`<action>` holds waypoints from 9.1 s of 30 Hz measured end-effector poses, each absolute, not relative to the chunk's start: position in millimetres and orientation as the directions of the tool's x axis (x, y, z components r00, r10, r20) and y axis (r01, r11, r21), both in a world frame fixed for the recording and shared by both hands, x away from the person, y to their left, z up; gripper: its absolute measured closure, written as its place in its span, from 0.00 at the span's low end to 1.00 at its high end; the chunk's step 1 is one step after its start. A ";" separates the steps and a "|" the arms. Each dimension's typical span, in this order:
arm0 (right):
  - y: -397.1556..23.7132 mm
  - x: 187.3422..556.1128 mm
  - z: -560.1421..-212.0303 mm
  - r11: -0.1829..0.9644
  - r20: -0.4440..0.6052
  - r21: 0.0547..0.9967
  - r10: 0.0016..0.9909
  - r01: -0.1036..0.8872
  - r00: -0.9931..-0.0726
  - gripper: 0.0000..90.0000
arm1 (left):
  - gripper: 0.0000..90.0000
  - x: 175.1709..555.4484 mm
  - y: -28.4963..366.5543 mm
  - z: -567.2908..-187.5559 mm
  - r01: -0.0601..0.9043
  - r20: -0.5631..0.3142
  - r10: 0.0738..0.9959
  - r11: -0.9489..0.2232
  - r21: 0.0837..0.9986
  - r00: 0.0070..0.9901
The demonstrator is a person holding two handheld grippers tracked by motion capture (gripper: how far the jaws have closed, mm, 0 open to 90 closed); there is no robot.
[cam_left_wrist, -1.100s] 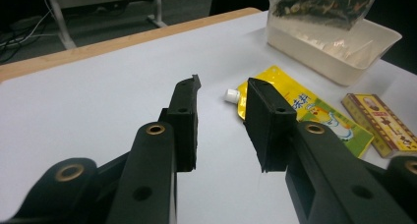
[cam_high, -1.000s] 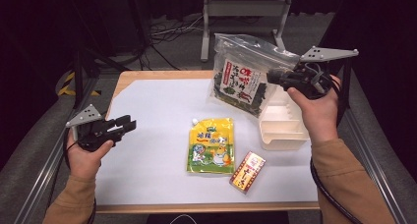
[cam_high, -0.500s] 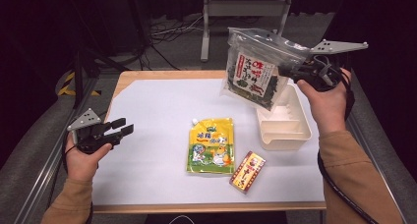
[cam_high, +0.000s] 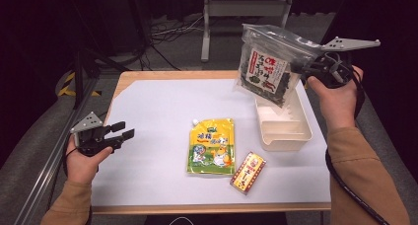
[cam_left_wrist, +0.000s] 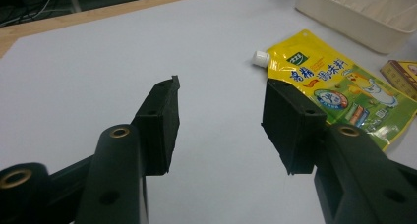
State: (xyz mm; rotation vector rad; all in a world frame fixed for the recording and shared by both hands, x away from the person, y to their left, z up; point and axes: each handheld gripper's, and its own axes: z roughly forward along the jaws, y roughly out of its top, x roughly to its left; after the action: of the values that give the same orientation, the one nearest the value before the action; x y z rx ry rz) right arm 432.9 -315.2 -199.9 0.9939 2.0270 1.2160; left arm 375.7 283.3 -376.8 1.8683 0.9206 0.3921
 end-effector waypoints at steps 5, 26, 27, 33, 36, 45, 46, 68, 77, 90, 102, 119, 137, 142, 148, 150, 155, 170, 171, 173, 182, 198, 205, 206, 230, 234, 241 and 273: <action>-324.6 436.4 -203.7 0.304 -0.090 0.897 0.837 0.320 -0.540 0.92 | 0.52 375.9 280.4 -378.3 0.419 -0.121 0.733 -0.239 0.876 0.669; -353.2 443.1 -215.5 0.294 -0.087 0.880 0.872 0.373 -0.482 0.92 | 0.56 379.7 273.6 -381.2 0.458 -0.166 0.689 -0.264 0.849 0.705; -355.5 443.6 -216.8 0.289 -0.083 0.879 0.876 0.379 -0.475 0.92 | 0.58 379.7 273.1 -381.1 0.462 -0.169 0.689 -0.266 0.846 0.705; -363.4 445.7 -222.7 0.283 -0.080 0.871 0.888 0.401 -0.453 0.92 | 0.56 380.3 272.4 -381.6 0.462 -0.165 0.688 -0.272 0.844 0.707; -365.9 446.0 -224.5 0.281 -0.079 0.868 0.892 0.409 -0.445 0.91 | 0.56 380.5 272.4 -381.8 0.463 -0.165 0.687 -0.273 0.843 0.707; -369.8 449.0 -234.2 0.265 -0.060 0.862 0.899 0.432 -0.433 0.91 | 0.53 381.4 269.5 -382.8 0.463 -0.168 0.680 -0.277 0.842 0.713; -370.0 449.4 -235.3 0.268 -0.060 0.860 0.899 0.434 -0.435 0.91 | 0.53 381.6 269.3 -383.1 0.464 -0.170 0.679 -0.277 0.841 0.714; -371.2 453.9 -258.3 0.243 -0.009 0.838 0.902 0.489 -0.433 0.87 | 0.47 388.2 263.0 -384.3 0.474 -0.180 0.664 -0.294 0.830 0.726; -378.4 449.8 -260.3 0.199 0.018 0.842 0.918 0.501 -0.396 0.71 | 0.45 393.1 255.7 -384.8 0.474 -0.182 0.654 -0.303 0.827 0.734; -380.5 429.9 -259.9 0.187 0.021 0.858 0.918 0.479 -0.396 0.45 | 0.37 405.9 239.6 -383.3 0.468 -0.187 0.635 -0.308 0.828 0.749; -375.2 398.3 -255.6 0.214 -0.008 0.868 0.908 0.448 -0.419 0.43 | 0.32 414.6 222.2 -379.0 0.453 -0.191 0.614 -0.305 0.838 0.766; -330.4 360.2 -255.6 0.245 0.026 0.895 0.804 0.372 -0.594 0.43 | 0.27 411.8 197.2 -371.0 0.458 -0.187 0.593 -0.345 0.819 0.783; -267.3 381.1 -292.3 0.339 0.116 0.812 0.704 0.475 -0.701 0.38 | 0.31 409.9 179.7 -378.6 0.469 -0.212 0.535 -0.404 0.786 0.818; -247.7 389.6 -308.0 0.373 0.142 0.778 0.680 0.506 -0.720 0.38 | 0.31 409.5 176.8 -381.2 0.472 -0.215 0.529 -0.417 0.777 0.821; -233.8 395.9 -320.0 0.395 0.148 0.762 0.665 0.513 -0.732 0.37 | 0.31 412.5 180.8 -385.3 0.485 -0.222 0.540 -0.412 0.771 0.812; -229.4 397.8 -324.7 0.402 0.148 0.755 0.665 0.518 -0.732 0.37 | 0.31 412.2 181.0 -386.4 0.493 -0.232 0.540 -0.408 0.769 0.809; -218.6 400.7 -336.4 0.413 0.150 0.742 0.665 0.528 -0.731 0.36 | 0.33 412.5 180.9 -389.0 0.482 -0.229 0.532 -0.404 0.777 0.815; -190.9 407.3 -366.0 0.418 0.136 0.717 0.701 0.558 -0.700 0.37 | 0.34 411.8 171.0 -401.4 0.494 -0.247 0.516 -0.419 0.762 0.820; -189.9 407.5 -367.9 0.416 0.129 0.719 0.707 0.556 -0.696 0.37 | 0.34 411.6 169.8 -402.5 0.496 -0.249 0.516 -0.421 0.759 0.819; -188.0 408.3 -371.9 0.399 0.131 0.720 0.724 0.567 -0.677 0.37 | 0.34 412.2 167.7 -405.2 0.493 -0.248 0.511 -0.424 0.760 0.823; -179.7 414.9 -387.9 0.370 0.154 0.689 0.766 0.623 -0.625 0.38 | 0.36 413.5 159.7 -414.9 0.497 -0.254 0.504 -0.436 0.750 0.825; -169.6 423.4 -410.3 0.380 0.161 0.644 0.781 0.664 -0.604 0.30 | 0.38 415.5 151.1 -428.5 0.510 -0.263 0.505 -0.446 0.736 0.822; -169.1 427.2 -413.1 0.343 0.211 0.618 0.794 0.707 -0.570 0.33 | 0.38 415.2 148.1 -430.5 0.508 -0.262 0.501 -0.453 0.733 0.825; -169.1 428.0 -413.6 0.340 0.218 0.615 0.794 0.712 -0.567 0.33 | 0.38 415.1 147.9 -430.8 0.512 -0.264 0.505 -0.450 0.732 0.822; -171.5 437.2 -424.9 0.319 0.266 0.557 0.806 0.767 -0.529 0.34 | 0.38 411.7 131.3 -443.4 0.487 -0.227 0.482 -0.528 0.695 0.846; -170.0 437.4 -426.8 0.315 0.293 0.554 0.792 0.771 -0.535 0.34 | 0.39 411.2 128.5 -445.8 0.483 -0.218 0.480 -0.544 0.686 0.850; -165.0 437.8 -427.5 0.328 0.303 0.550 0.778 0.768 -0.550 0.39 | 0.40 412.1 127.5 -449.9 0.480 -0.217 0.477 -0.542 0.691 0.852; -150.7 424.2 -409.1 0.382 0.302 0.559 0.733 0.736 -0.609 0.97 | 0.41 414.4 141.9 -443.9 0.504 -0.241 0.510 -0.473 0.722 0.825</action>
State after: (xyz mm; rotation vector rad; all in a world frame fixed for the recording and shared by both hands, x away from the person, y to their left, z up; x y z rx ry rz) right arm 424.2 -150.7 -409.1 1.3907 2.6149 1.0617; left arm 414.4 141.9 -443.9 2.1516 0.7408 0.0096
